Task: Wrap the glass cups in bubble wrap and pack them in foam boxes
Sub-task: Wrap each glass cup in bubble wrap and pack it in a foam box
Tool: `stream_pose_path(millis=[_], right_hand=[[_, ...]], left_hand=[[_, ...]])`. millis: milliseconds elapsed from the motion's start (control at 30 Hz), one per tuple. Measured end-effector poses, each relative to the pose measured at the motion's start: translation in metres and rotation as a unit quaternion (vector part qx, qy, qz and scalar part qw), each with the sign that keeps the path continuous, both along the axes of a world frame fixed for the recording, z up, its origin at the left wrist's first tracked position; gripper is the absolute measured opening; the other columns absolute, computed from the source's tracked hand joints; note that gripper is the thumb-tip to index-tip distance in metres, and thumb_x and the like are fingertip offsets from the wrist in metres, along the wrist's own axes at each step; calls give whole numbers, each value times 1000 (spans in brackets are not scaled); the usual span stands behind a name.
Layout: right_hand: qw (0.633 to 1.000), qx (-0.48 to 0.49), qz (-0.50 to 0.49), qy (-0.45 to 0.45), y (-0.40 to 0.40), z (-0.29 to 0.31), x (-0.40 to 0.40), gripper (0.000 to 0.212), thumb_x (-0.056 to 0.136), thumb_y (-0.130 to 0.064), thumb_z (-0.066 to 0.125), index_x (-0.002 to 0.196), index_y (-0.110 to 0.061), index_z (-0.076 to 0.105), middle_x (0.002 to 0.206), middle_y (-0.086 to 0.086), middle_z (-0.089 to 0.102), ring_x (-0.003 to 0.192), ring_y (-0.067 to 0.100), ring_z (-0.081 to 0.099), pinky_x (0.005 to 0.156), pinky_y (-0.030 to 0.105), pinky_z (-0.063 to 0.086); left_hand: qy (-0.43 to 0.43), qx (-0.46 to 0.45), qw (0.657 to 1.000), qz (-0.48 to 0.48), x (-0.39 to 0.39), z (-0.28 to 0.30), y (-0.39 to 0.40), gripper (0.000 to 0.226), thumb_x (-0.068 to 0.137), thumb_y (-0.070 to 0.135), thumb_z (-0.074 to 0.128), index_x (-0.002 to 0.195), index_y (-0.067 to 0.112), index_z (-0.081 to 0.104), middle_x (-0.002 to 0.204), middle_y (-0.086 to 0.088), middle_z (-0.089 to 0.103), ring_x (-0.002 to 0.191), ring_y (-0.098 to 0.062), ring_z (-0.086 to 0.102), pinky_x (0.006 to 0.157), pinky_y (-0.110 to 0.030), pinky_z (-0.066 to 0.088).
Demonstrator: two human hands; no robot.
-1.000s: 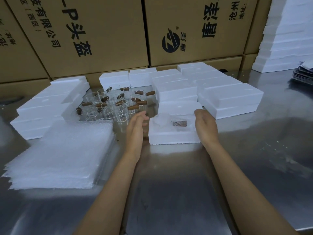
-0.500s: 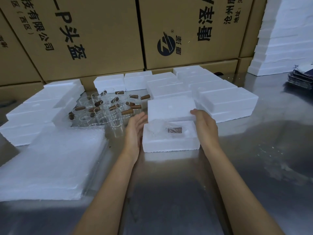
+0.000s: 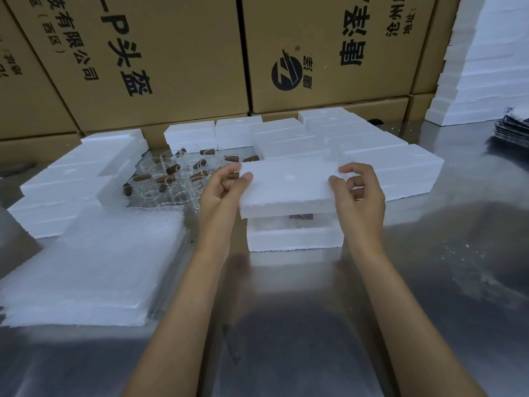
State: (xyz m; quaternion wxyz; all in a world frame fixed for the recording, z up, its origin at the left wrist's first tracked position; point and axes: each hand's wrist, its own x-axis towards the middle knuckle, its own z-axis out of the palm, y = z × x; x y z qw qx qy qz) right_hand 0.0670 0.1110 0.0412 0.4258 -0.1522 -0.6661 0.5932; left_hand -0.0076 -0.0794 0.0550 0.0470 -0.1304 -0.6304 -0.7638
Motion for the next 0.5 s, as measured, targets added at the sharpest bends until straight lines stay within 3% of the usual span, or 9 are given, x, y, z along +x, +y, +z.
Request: stream_pose_path(millis=[100, 267, 400, 500], right_hand=[[999, -3, -21, -42, 3, -5, -2, 19, 85, -27, 67, 99, -34, 57, 79, -8, 48, 62, -3, 47, 53, 8, 40], [992, -52, -22, -113, 6, -13, -7, 19, 81, -34, 63, 98, -29, 57, 76, -5, 48, 65, 7, 49, 63, 25, 39], [990, -70, -19, -121, 4, -19, -10, 19, 83, -32, 63, 99, -27, 57, 73, -6, 46, 69, 10, 50, 64, 26, 39], [989, -90, -20, -117, 1, -20, -11, 19, 85, -31, 63, 102, -24, 57, 80, -7, 49, 66, 2, 49, 63, 24, 38]], left_hand=[[-6, -39, 999, -22, 0, -4, 2, 32, 90, 11, 71, 119, 23, 67, 79, 1, 56, 79, -5, 62, 79, -19, 51], [-52, -77, 995, -46, -2, -11, 3, 31, 92, 8, 68, 121, 19, 66, 100, -10, 58, 90, -16, 60, 87, -31, 48], [-66, -69, 994, -55, -5, -17, 2, 32, 92, 11, 68, 121, 22, 66, 103, -10, 55, 96, -21, 58, 92, -40, 49], [-107, -64, 990, -65, -7, -23, 2, 35, 92, 18, 69, 126, 27, 63, 125, -6, 64, 115, -24, 62, 105, -45, 47]])
